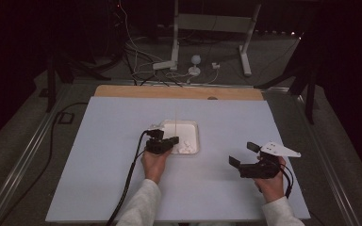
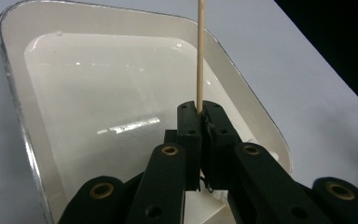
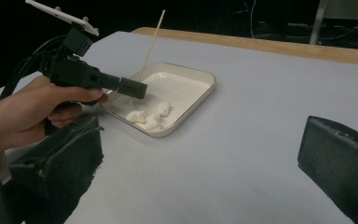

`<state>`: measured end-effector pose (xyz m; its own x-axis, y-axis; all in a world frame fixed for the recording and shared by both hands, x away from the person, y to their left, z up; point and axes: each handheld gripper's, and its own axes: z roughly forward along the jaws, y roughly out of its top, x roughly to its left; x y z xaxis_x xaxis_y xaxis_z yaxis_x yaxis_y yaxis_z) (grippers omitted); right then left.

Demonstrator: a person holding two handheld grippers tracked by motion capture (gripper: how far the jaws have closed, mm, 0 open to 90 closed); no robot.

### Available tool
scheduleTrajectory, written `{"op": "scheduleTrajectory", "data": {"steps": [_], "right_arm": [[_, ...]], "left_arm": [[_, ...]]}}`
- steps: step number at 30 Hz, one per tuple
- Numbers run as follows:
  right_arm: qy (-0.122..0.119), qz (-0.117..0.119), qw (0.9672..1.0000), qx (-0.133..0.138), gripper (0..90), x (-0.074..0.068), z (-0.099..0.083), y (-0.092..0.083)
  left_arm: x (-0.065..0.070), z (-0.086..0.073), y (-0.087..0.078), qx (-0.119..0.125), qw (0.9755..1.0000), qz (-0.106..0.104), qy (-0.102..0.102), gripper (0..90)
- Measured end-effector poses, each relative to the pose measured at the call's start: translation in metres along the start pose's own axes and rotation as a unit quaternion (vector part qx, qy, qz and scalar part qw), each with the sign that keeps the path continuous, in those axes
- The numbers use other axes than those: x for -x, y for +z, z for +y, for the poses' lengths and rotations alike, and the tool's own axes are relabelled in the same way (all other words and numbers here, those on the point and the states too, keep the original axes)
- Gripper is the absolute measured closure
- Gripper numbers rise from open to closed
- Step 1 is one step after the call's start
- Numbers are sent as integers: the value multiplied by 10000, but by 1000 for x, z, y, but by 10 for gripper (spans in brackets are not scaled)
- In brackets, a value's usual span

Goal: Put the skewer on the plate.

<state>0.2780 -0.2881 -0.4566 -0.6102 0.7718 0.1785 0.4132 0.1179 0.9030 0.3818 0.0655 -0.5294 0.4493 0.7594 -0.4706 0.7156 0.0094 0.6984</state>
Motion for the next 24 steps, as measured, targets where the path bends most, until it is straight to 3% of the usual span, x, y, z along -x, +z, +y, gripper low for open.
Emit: {"op": "scheduleTrajectory", "data": {"steps": [5,11,14,17,21,24], "right_arm": [[-4,3,10000,-6,0,0,0,0],[15,6,10000,-2,0,0,0,0],[15,7,10000,-11,0,0,-1,0],[14,12,10000,-13,0,0,-1,-1],[16,4,10000,-17,0,0,-2,-1],[23,-6,10000,-15,0,1,-2,-1]], "left_arm": [[-1,-1,0,122,9998,81,-160,799],[3,1,-6,228,9997,10,-43,536],[5,4,-14,316,9994,-103,60,421],[6,7,-25,371,9991,-88,202,286],[9,12,-47,573,9972,-40,484,180],[10,15,-67,769,9947,-44,675,151]]}}
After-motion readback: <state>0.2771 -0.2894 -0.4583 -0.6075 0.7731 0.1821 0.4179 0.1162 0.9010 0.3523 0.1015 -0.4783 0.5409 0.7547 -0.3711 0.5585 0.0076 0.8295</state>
